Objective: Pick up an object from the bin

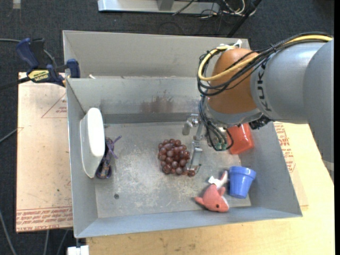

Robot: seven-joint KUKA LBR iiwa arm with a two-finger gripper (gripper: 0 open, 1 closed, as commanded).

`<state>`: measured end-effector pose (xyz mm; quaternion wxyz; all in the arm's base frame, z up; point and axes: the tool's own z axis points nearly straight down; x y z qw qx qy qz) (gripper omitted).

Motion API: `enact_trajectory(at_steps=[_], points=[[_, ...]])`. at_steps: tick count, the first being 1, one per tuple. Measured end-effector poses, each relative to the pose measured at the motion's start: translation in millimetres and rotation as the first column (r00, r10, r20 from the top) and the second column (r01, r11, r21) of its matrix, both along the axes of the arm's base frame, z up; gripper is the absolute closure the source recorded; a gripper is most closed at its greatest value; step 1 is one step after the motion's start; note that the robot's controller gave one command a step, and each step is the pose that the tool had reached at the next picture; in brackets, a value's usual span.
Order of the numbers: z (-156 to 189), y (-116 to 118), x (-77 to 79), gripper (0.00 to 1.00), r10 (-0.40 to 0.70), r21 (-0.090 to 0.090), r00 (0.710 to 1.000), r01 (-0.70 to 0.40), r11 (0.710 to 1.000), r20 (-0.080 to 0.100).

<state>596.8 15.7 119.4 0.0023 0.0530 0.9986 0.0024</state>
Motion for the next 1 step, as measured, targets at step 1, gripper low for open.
enact_trajectory(at_steps=[1], points=[[-41.3,15.4,-20.9,1.0,0.094,-0.006,0.996,-0.094,0.996,0.006]])
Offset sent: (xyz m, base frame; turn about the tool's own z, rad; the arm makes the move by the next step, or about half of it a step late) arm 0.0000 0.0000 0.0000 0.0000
